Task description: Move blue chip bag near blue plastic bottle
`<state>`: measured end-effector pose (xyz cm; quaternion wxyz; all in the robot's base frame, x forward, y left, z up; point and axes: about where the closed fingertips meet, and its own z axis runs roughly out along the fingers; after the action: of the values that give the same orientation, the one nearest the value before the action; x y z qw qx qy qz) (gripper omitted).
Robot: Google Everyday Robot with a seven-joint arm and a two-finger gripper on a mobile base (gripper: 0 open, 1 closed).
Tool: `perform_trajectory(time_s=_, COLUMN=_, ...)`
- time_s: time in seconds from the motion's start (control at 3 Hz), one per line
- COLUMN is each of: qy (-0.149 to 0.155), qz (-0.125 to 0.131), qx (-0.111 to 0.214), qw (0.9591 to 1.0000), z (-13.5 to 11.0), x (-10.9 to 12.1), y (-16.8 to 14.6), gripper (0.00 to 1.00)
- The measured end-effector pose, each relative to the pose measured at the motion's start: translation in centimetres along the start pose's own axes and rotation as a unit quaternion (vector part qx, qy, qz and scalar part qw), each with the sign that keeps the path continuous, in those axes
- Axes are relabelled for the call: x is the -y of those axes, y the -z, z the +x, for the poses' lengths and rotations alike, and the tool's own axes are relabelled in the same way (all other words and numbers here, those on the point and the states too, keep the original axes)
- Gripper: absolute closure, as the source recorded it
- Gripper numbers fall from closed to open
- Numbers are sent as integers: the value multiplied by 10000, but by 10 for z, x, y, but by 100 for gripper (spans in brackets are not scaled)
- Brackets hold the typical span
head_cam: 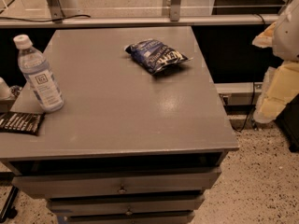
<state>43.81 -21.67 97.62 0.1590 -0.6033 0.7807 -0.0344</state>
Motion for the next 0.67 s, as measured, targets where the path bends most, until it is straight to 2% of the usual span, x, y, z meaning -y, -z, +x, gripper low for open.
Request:
perform_trajectory(time_s=0.33, qy=0, qz=1, qx=0, qw=10000, z=0, x=0, y=0, gripper=0)
perform_trajectory(time_s=0.67, qy=27, qz=223, qx=312, qw=9993, z=-10, x=17, y=-7, gripper=0)
